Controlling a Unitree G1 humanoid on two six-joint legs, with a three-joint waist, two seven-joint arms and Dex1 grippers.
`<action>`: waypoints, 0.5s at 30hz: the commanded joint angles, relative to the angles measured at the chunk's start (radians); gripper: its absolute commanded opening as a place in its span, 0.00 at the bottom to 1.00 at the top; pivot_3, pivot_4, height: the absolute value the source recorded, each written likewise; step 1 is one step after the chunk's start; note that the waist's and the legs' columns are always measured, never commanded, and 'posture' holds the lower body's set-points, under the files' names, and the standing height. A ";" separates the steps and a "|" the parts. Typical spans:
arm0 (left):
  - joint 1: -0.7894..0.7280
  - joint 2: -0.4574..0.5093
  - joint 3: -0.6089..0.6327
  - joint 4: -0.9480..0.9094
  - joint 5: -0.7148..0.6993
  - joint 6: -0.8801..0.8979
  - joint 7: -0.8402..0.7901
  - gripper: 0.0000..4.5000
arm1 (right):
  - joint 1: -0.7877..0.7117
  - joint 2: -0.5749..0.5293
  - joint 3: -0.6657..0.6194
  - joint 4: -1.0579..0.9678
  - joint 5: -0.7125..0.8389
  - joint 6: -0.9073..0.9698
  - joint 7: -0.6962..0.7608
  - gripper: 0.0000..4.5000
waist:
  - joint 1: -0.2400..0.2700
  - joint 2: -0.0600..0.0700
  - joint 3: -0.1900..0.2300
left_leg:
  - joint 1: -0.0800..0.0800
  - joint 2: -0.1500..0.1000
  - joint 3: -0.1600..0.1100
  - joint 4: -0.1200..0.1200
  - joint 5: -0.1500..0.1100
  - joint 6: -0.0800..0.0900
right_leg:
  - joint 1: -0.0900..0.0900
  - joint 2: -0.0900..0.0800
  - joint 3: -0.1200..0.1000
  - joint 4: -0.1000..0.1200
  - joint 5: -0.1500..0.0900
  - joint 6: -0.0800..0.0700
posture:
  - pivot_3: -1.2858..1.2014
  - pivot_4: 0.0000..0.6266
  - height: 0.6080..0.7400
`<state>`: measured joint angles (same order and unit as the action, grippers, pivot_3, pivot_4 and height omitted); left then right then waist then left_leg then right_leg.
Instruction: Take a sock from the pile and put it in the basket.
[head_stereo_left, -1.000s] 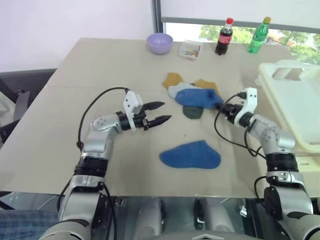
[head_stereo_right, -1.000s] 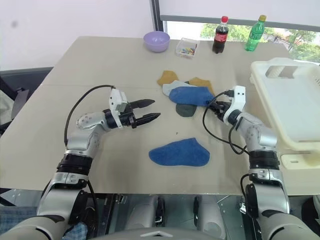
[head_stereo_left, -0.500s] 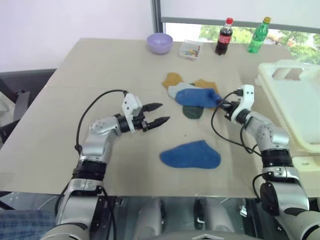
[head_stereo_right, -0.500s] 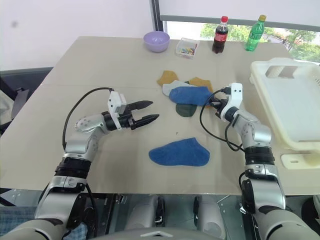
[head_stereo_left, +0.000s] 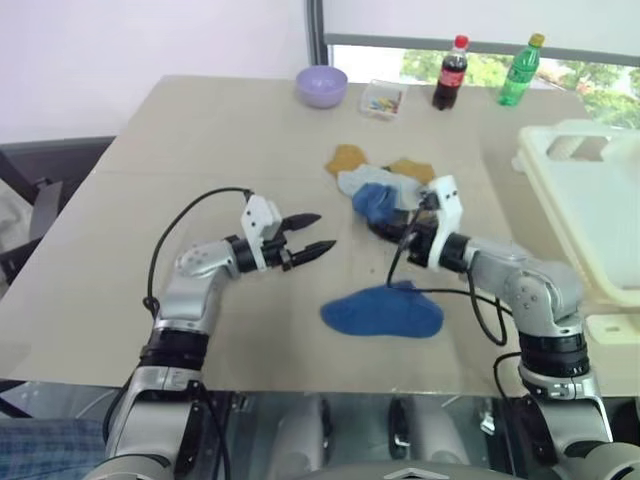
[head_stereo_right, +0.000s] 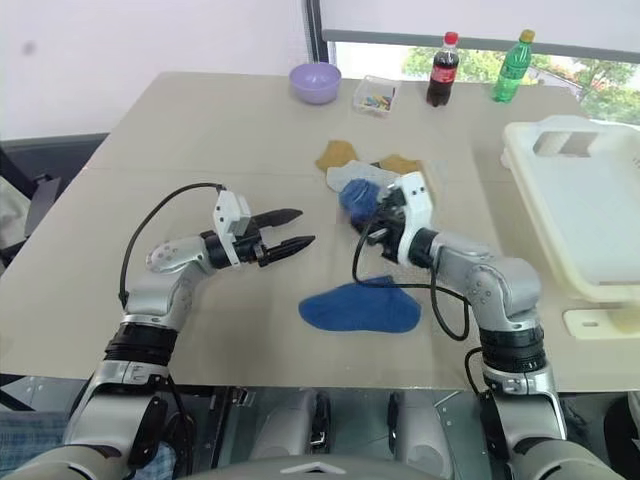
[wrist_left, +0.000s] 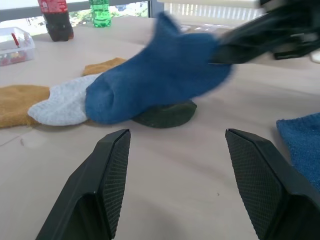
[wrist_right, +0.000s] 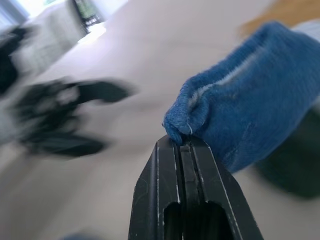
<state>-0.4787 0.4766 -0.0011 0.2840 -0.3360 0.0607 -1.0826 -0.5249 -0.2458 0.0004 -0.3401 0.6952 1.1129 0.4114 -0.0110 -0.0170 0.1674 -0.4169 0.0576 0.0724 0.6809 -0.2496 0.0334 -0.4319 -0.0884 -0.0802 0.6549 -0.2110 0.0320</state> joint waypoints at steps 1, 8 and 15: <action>-0.004 0.002 0.006 -0.044 -0.007 -0.003 0.002 0.72 | -0.022 0.001 -0.025 -0.086 0.081 0.070 -0.008 0.01 | 0.000 0.000 0.000 | 0.000 0.000 0.000 0.000 0.000 0.000 | 0.000 0.000 0.000 0.000 0.000 0.000 | 0.52 0.24 0.97; -0.009 0.000 0.004 -0.041 -0.007 0.000 0.000 0.72 | 0.009 -0.016 -0.054 -0.070 0.089 0.130 -0.070 0.01 | 0.000 0.000 0.000 | 0.000 0.000 0.001 0.000 0.000 0.000 | 0.000 0.000 -0.001 0.000 0.000 0.000 | 0.52 0.24 0.97; 0.011 0.009 -0.013 -0.030 0.024 0.012 0.017 0.72 | 0.090 -0.078 -0.107 -0.059 0.063 0.141 -0.107 0.01 | 0.000 0.000 0.000 | -0.001 0.000 0.001 0.000 0.000 0.000 | 0.000 0.000 -0.001 -0.002 0.000 0.000 | 0.52 0.24 0.97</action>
<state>-0.4756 0.4772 -0.0072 0.2840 -0.3247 0.0754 -1.0692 -0.4426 -0.3133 -0.0749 -0.3707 0.7524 1.2494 0.3097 -0.0108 -0.0170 0.1674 -0.4182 0.0574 0.0738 0.6807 -0.2497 0.0335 -0.4320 -0.0884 -0.0813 0.6528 -0.2110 0.0322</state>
